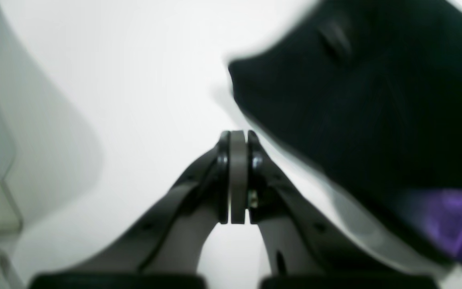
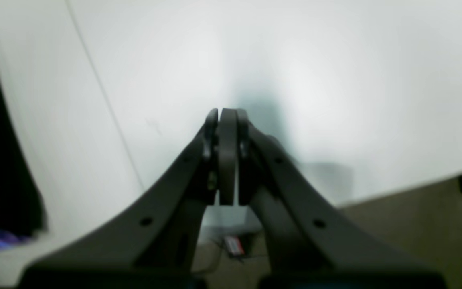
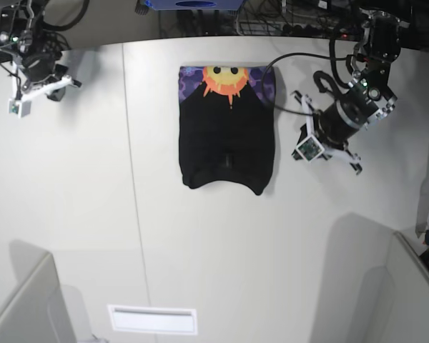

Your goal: Fold the T-shirt properly

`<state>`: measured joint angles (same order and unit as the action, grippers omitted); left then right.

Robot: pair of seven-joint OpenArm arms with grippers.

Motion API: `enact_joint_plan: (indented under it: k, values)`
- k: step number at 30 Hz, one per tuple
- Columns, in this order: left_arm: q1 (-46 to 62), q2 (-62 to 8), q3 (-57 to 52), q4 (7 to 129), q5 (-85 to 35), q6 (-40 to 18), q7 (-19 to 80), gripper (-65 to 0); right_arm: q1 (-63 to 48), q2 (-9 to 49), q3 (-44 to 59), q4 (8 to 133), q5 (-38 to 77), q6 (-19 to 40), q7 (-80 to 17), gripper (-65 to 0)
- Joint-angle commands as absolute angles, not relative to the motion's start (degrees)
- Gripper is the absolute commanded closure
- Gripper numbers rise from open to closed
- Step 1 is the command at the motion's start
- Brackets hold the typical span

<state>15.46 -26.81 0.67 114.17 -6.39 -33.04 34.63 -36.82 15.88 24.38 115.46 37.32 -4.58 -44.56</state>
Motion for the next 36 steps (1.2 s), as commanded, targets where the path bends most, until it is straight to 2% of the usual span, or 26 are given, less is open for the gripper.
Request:
enact_joint_plan:
  k: [1,5,12,18,22,25,28,31,36]
  values:
    - [18.68,-28.79,-1.54,115.03,-6.9,-32.92,32.04,0.0,-39.34,17.01,25.01,116.53,37.41,-3.74,-44.18,0.0]
    - [30.99,-29.32,-12.18,114.86,-6.9,-32.92,25.8,0.0,-46.73,19.03,25.19,116.53,37.41,-0.13,-43.65,0.0]
    - [48.57,-28.35,-24.92,114.68,-6.73,-32.92,14.55,0.0,-60.79,19.21,25.19,116.53,37.32,6.81,-31.34,0.0]
    - [62.9,-28.26,-33.01,114.59,-6.46,-32.92,12.7,0.0,-72.31,18.86,24.66,116.35,37.41,7.69,-34.51,0.0]
    - [72.57,-28.18,-31.6,113.01,-6.46,-32.92,12.7,0.0,-73.1,19.21,15.08,113.19,37.41,7.78,-41.71,0.0]
    - [74.95,-27.65,-26.24,108.88,-6.37,-32.84,12.62,0.0,-67.82,21.58,4.35,105.63,35.47,7.78,-41.63,0.0]
    - [73.8,-26.15,-20.62,98.24,-6.11,-32.75,8.92,0.0,-59.38,22.29,-4.26,95.16,30.46,7.69,-41.63,0.0]
    - [67.74,-24.84,-14.02,81.27,-2.86,-32.57,-1.27,0.0,-53.14,20.18,-9.63,83.74,27.82,7.69,-38.11,0.0]
    - [52.26,-16.57,-9.98,51.82,3.82,-32.57,-16.48,0.0,-41.36,16.04,-18.15,64.22,23.6,7.6,-27.03,0.0]
